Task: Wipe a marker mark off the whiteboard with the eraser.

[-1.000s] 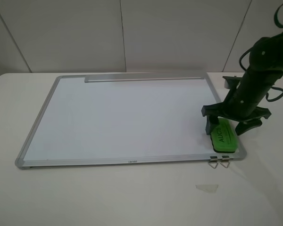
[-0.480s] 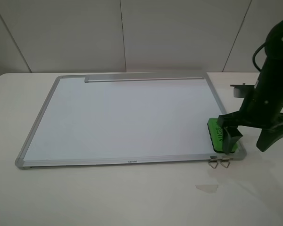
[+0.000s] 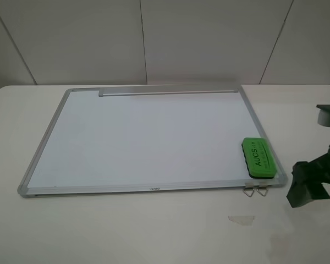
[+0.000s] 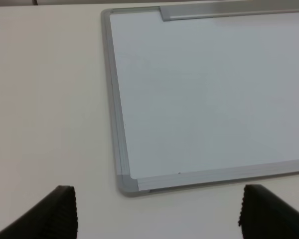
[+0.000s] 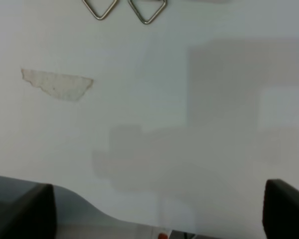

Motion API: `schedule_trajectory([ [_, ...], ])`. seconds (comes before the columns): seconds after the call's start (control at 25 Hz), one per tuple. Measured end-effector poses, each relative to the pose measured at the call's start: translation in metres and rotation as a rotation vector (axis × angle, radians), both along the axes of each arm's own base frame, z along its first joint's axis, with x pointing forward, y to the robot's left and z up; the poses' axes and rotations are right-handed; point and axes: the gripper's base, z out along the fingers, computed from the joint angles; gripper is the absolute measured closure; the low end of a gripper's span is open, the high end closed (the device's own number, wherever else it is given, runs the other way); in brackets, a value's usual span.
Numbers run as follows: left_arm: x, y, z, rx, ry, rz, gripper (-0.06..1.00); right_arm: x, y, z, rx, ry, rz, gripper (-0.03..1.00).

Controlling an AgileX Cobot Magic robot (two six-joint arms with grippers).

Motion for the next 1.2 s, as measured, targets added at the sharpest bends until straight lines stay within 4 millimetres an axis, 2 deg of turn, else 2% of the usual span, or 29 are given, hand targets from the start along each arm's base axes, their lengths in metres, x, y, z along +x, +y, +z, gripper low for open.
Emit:
schedule_trajectory([
  [0.08, 0.0, 0.0, 0.0, 0.0, 0.0, 0.0, 0.26, -0.014, -0.003, 0.004, -0.003, -0.061, 0.005, 0.14],
  [0.32, 0.0, 0.0, 0.0, 0.0, 0.0, 0.0, 0.26, -0.047, -0.008, 0.033, 0.021, -0.289, 0.008, 0.14],
  [0.64, 0.0, 0.0, 0.0, 0.0, 0.0, 0.0, 0.26, -0.101, -0.016, 0.069, 0.068, -0.672, 0.006, 0.14],
  [1.04, 0.0, 0.0, 0.0, 0.0, 0.0, 0.0, 0.26, -0.145, -0.023, 0.081, 0.102, -0.947, 0.0, 0.14],
  [1.2, 0.0, 0.0, 0.0, 0.0, 0.0, 0.0, 0.26, -0.156, -0.025, 0.081, 0.07, -1.021, -0.078, 0.14],
])
